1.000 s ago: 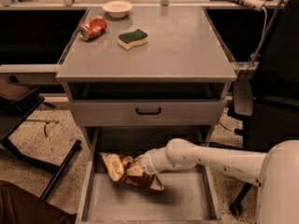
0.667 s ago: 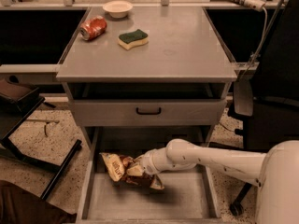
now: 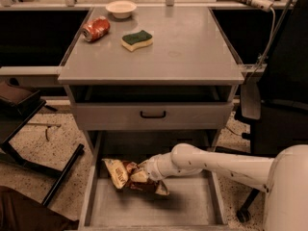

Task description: Place brown chip bag into middle drawer

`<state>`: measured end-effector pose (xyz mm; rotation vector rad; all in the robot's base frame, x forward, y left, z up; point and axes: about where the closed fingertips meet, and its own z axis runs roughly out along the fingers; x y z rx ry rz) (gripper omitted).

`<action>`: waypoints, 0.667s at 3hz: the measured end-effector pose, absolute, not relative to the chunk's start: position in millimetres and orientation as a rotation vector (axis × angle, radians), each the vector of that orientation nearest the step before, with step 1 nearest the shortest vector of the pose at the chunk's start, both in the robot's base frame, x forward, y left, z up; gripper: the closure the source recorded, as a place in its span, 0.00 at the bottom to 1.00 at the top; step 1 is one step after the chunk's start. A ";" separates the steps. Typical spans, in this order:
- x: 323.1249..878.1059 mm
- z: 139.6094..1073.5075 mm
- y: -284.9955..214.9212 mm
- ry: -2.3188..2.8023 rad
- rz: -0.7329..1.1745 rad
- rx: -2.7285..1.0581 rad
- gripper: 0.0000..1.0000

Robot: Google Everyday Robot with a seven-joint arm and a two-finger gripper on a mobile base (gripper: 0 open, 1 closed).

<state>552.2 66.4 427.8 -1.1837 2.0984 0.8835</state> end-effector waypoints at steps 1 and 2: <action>552.2 427.8 66.4 2.098 0.884 -1.184 0.12; 552.1 427.8 66.5 2.098 0.884 -1.184 0.00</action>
Offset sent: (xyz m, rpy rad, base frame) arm 0.0000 0.0000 0.0000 0.0000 0.0000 0.0000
